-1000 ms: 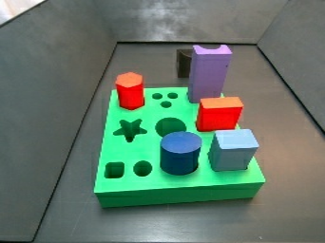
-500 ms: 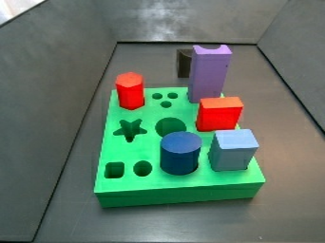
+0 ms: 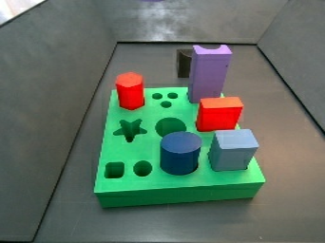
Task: Pick up the round object. Move up. Move to above the board. Insert the round object.
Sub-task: Insert the round object.
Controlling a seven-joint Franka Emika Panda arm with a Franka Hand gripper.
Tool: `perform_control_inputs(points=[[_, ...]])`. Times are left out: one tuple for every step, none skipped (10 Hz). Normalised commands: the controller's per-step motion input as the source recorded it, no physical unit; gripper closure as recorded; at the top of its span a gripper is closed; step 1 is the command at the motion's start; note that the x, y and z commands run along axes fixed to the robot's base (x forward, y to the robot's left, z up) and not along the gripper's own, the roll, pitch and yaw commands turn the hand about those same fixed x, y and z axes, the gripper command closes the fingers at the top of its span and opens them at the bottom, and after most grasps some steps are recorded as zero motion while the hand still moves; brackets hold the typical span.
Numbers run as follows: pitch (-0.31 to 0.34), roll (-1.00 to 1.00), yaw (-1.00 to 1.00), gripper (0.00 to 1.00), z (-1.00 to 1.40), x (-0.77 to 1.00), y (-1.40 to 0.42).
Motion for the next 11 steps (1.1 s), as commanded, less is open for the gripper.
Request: perform_control_inputs(points=[[0.0,0.0,0.0,1.0,0.0,-0.06,0.01],[0.019,0.0,0.0,1.0,-0.01,-0.12,0.07],[0.0,0.0,0.0,1.0,-0.23,-0.02,0.02],[-0.066,0.0,0.0,1.0,-0.49,0.07,-0.03],[-0.106,0.0,0.05,1.0,-0.62,0.27,-0.19],[-0.134,0.03,0.05,1.0,-0.66,0.31,-0.25],[-0.143,0.04,0.04,1.0,-0.66,0.31,-0.23],[-0.131,0.06,0.02,1.0,-0.64,0.31,-0.19],[-0.141,0.05,0.02,1.0,-0.6,0.31,-0.15],[-0.14,0.05,0.01,1.0,-0.6,0.31,-0.14],[-0.131,0.06,0.0,1.0,-0.55,0.29,-0.14]])
